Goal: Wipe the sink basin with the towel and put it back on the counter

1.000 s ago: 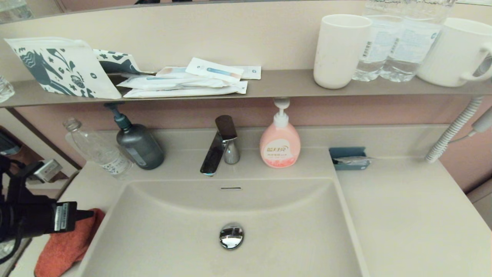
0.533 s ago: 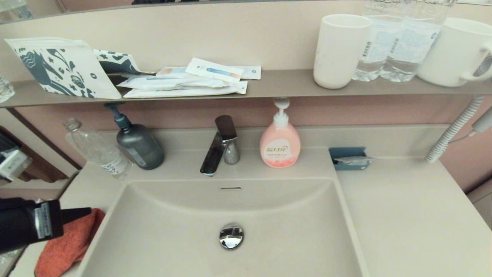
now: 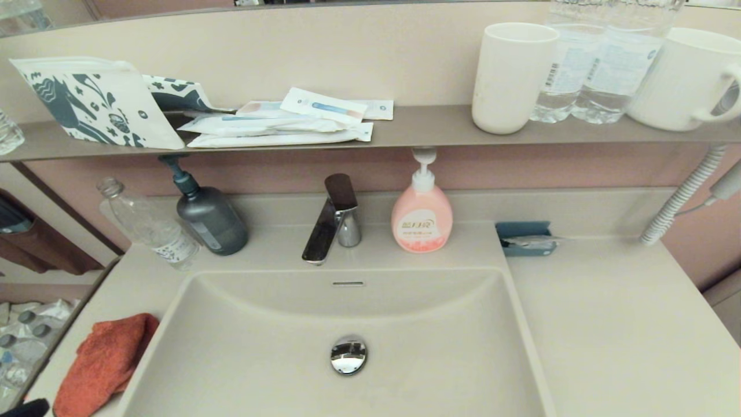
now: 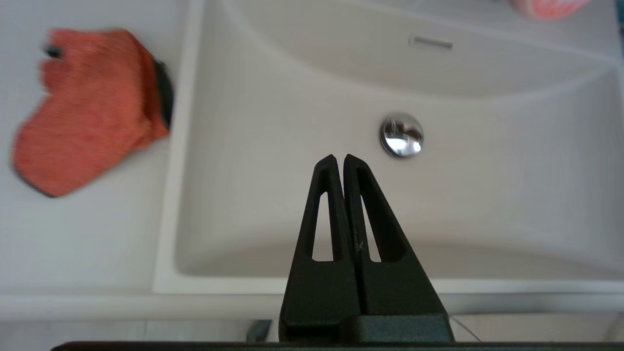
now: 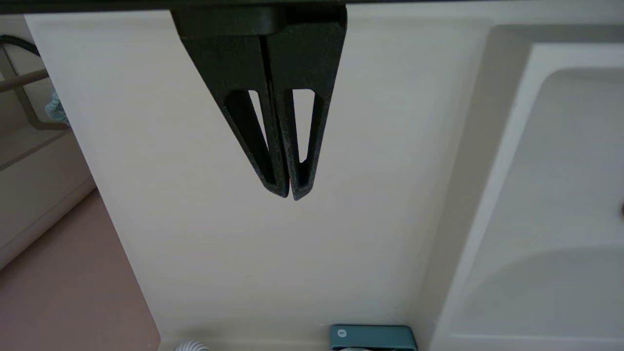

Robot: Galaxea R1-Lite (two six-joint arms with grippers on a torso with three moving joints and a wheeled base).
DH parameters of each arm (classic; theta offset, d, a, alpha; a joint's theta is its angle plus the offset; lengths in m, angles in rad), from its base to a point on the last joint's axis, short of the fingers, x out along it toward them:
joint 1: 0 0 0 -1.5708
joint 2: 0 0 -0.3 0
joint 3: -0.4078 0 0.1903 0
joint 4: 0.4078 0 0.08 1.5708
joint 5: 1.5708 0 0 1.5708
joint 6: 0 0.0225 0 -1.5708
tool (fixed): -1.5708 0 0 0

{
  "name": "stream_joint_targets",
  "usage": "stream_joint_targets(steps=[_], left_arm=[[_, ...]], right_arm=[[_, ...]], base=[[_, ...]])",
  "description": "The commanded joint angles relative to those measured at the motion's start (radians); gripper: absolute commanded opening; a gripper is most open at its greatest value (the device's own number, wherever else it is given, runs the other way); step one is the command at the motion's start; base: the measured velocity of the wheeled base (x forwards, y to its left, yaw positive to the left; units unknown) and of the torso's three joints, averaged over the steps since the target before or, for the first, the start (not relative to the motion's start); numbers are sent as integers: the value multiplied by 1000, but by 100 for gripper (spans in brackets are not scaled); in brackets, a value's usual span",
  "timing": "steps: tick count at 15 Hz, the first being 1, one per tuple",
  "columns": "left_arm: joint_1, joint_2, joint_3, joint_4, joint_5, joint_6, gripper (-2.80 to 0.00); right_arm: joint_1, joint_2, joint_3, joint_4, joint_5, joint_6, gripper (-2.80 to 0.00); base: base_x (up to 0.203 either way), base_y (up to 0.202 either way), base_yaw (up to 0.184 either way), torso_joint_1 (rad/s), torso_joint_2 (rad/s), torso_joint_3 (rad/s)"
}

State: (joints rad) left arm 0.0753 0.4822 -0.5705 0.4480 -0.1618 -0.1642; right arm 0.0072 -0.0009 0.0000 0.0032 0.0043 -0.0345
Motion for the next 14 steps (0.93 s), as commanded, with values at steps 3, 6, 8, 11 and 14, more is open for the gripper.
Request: stream_joint_targets(steps=[3,6,8,11,14], left_arm=[[-22,-221,36,5,41,-3,-280],[-44,-306,93,-3,77,1,-280],[-58,-389,139,-30,79,22,-280],[-64,-481,253,-146,86,92,-280],[-65,-482,293,-155,89,137,-280]], right_arm=[[0,1,0,0,0,-1,-280],[0,1,0,0,0,-1,-280],[0,1,0,0,0,-1,-280],[0,1,0,0,0,-1,-280],[0,1,0,0,0,-1,-280]], base=[[0,0,0,0,0,0],[0,0,0,0,0,0],[0,0,0,0,0,0],[0,0,0,0,0,0],[0,0,0,0,0,0]])
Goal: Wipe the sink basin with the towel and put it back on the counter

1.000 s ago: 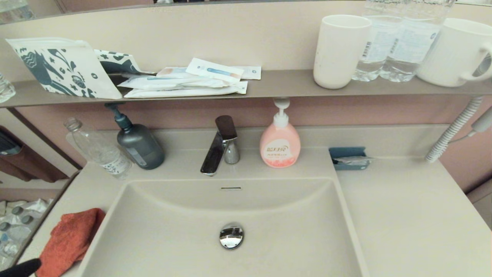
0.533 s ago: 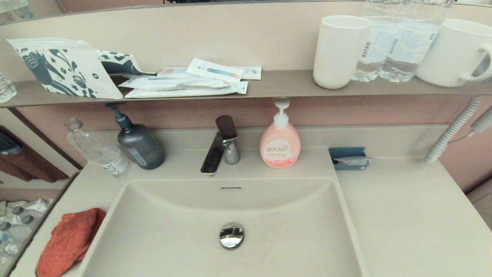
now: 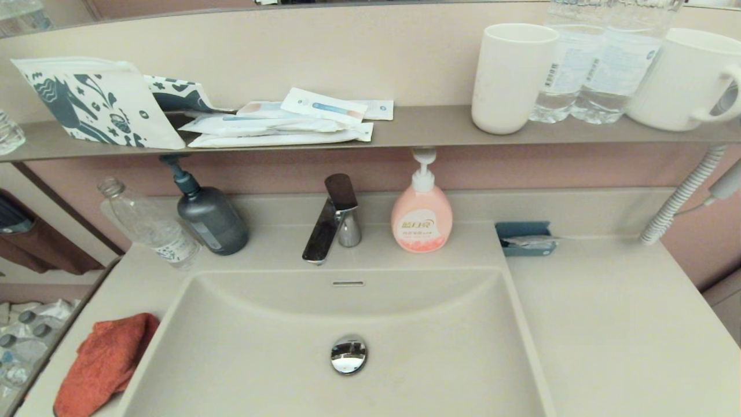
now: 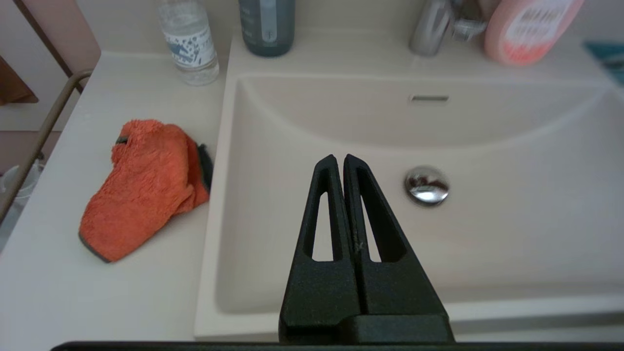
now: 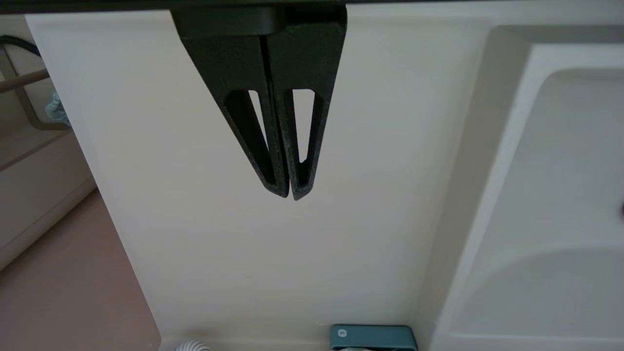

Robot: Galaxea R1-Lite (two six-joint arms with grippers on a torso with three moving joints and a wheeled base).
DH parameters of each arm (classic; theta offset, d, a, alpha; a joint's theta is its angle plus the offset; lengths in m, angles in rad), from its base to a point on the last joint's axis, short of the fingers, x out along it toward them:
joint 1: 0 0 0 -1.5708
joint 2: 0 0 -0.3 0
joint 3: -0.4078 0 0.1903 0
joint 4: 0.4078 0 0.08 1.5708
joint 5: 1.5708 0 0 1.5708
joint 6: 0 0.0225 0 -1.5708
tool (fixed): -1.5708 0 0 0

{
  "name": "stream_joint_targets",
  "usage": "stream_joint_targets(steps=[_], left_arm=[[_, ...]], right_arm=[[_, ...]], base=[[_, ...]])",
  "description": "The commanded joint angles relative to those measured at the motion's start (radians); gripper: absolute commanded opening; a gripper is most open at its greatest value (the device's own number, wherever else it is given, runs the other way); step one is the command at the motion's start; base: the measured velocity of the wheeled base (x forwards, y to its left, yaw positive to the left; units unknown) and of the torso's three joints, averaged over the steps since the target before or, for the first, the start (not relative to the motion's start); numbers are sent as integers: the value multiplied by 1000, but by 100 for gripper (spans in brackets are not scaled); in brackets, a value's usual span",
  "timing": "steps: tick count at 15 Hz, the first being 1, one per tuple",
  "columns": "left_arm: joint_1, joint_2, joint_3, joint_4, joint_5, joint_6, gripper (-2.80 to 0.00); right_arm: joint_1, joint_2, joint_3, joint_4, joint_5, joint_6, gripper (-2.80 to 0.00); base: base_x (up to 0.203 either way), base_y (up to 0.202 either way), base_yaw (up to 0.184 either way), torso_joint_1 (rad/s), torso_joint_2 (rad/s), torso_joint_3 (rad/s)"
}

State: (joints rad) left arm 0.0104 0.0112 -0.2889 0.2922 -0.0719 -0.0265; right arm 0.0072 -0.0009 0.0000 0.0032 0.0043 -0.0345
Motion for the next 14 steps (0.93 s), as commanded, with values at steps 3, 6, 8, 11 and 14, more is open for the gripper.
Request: stream_joint_targets(steps=[3,6,8,11,14], left_arm=[[0,-11,103,-55,7,29,-280],[0,-11,224,-212,56,100,-280],[0,-11,243,-242,60,120,-280],[0,-11,261,-246,50,120,-280],[-9,-11,274,-243,38,123,-280]], right_arm=[[0,1,0,0,0,-1,-280],[0,1,0,0,0,-1,-280],[0,1,0,0,1,-1,-280],[0,1,0,0,0,-1,-280],[0,1,0,0,0,-1,-280]], base=[[0,0,0,0,0,0],[0,0,0,0,0,0],[0,0,0,0,0,0],[0,0,0,0,0,0],[0,0,0,0,0,0]])
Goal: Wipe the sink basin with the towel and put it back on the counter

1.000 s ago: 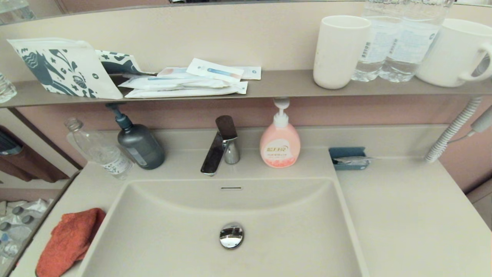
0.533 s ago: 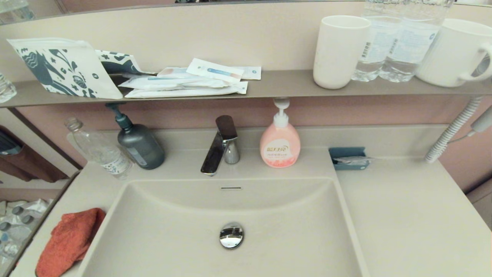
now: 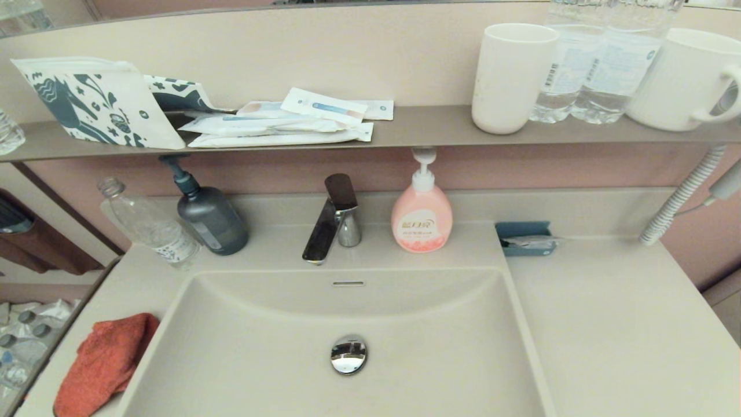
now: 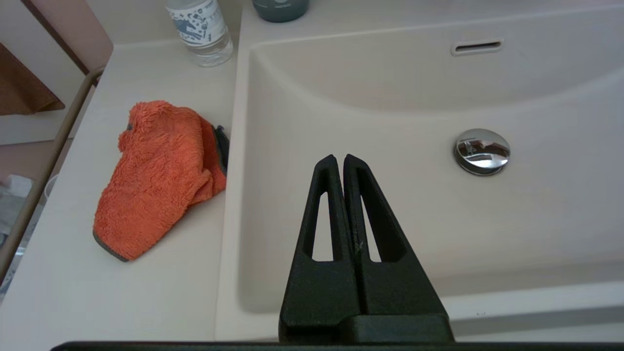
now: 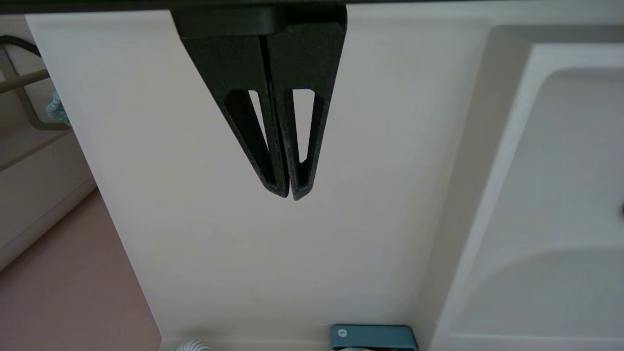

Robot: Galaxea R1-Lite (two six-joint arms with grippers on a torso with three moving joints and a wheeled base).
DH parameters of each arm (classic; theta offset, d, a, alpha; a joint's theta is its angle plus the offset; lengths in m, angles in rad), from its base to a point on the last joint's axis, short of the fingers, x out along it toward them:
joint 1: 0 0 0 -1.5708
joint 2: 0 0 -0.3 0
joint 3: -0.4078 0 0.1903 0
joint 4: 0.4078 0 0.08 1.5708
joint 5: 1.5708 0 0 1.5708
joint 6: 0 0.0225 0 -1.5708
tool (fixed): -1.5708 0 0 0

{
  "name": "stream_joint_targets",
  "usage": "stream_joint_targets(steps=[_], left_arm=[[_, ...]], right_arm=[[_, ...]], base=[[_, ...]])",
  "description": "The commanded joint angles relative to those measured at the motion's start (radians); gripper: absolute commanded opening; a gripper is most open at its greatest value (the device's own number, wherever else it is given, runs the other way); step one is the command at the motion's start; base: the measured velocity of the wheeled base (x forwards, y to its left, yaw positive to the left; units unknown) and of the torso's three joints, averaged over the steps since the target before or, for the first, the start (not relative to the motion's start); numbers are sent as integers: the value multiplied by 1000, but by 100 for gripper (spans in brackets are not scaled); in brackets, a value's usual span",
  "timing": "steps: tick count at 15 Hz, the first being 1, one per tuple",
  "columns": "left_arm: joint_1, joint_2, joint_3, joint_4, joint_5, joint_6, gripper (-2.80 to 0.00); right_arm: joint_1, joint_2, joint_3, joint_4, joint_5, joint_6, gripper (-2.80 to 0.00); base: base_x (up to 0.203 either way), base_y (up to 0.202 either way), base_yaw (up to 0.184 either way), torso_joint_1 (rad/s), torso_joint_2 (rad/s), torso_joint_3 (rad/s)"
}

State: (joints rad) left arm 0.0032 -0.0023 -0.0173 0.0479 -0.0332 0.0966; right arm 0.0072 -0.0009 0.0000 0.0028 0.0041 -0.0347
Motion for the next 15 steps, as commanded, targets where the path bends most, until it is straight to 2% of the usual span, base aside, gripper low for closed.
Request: stream_joint_targets(steps=[1,15], left_arm=[[-2,2,2,1,-4,-1,-280],[-2,2,5,-5,-2,-12,-280]], right_arm=[[0,1,0,0,1,-1,-280],[0,1,0,0,1,12,-280]], base=[[0,0,0,0,0,0],[0,0,0,0,0,0]])
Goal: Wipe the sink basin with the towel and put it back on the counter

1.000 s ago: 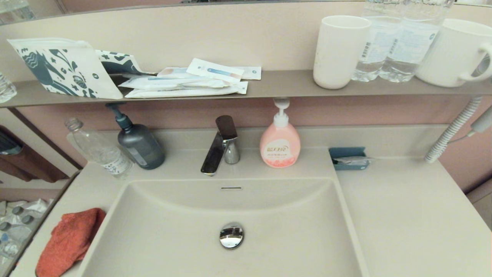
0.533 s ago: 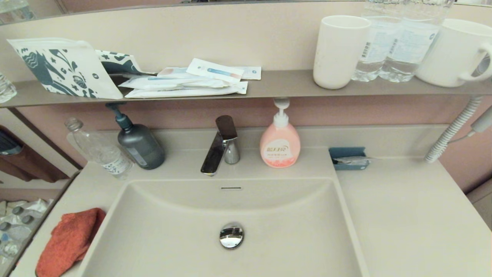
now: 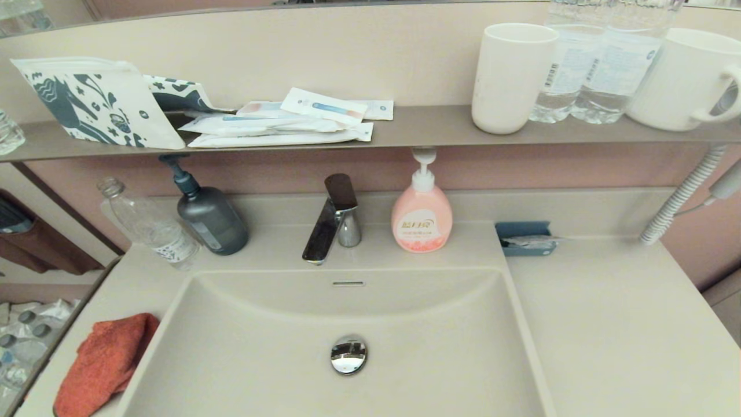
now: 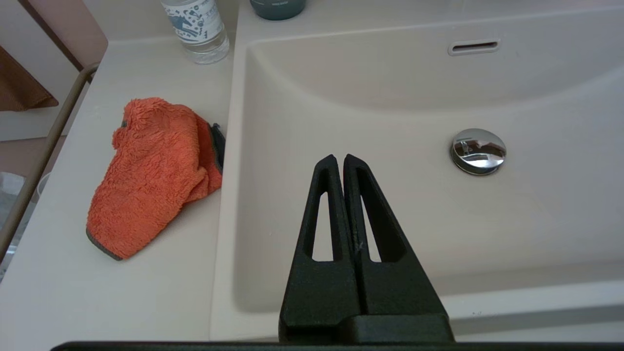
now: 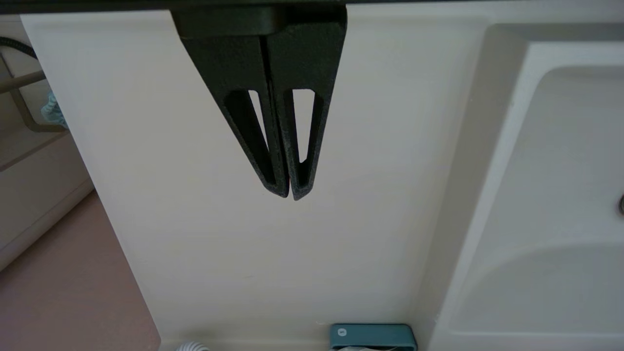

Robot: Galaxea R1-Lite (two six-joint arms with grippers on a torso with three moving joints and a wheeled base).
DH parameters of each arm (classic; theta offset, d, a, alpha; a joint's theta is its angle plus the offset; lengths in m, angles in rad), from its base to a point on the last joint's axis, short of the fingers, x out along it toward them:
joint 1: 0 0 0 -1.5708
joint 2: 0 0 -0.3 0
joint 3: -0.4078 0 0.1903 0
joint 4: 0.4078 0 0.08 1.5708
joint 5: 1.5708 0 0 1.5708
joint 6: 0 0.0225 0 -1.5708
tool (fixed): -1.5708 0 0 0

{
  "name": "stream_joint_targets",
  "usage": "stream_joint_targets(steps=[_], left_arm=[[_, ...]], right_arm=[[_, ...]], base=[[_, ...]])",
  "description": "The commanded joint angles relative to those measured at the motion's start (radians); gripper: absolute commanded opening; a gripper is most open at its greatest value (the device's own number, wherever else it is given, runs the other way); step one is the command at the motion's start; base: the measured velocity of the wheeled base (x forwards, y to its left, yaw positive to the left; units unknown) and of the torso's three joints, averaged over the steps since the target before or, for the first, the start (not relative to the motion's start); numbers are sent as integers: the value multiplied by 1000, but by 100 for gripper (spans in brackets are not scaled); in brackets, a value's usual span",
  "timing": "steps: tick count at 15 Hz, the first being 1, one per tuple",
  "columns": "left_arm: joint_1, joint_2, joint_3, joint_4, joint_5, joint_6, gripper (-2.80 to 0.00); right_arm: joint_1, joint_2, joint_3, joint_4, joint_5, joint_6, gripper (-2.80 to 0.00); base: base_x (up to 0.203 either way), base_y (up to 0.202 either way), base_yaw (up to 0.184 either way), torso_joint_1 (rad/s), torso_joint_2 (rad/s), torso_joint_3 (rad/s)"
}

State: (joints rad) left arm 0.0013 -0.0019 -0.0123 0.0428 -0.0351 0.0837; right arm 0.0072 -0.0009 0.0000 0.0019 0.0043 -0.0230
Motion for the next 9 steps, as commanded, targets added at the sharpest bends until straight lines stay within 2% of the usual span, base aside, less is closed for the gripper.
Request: stream_joint_targets(steps=[1,9], left_arm=[[0,2,0,0,0,1,-280],[0,2,0,0,-2,1,-280]], right_arm=[[0,1,0,0,0,0,-280],[0,1,0,1,-1,2,-280]], base=[[0,0,0,0,0,0],[0,0,0,0,0,0]])
